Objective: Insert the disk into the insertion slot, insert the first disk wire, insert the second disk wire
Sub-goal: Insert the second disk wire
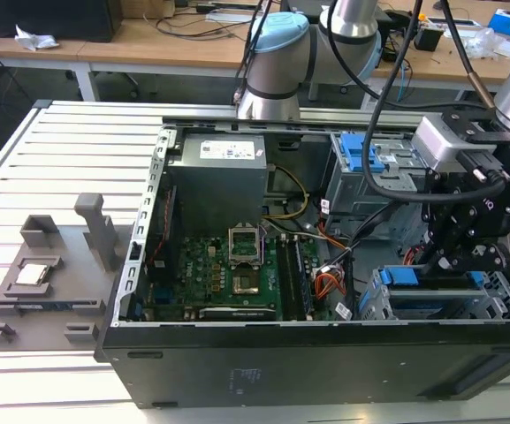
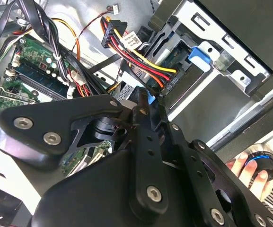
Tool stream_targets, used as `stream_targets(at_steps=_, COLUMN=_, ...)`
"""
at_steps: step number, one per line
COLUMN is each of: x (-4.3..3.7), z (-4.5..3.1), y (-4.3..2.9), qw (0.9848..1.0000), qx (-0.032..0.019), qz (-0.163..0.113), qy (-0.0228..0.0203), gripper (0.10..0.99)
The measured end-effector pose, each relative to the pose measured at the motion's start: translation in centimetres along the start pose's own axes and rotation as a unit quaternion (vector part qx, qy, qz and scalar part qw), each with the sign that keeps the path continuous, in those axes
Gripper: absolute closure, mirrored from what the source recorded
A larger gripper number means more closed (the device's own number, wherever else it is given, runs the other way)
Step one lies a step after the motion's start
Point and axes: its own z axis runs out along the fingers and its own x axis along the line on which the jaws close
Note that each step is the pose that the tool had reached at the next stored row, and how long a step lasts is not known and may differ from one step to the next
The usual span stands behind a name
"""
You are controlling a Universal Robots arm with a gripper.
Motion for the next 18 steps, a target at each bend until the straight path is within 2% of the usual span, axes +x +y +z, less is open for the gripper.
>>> stream_targets(at_steps=5, x=0.01, z=0.02, y=0.0, qw=1.0, qx=0.0001, qz=0.0, qy=-0.0005, gripper=0.871)
stream_targets(at_steps=6, x=0.0, z=0.02, y=0.0, qw=1.0, qx=0.0, qz=0.0, qy=-0.0006, gripper=0.804)
stream_targets(at_steps=18, x=0.15, z=0.01, y=0.01, qw=1.0, qx=0.0, qz=0.0, qy=-0.0007, gripper=0.804)
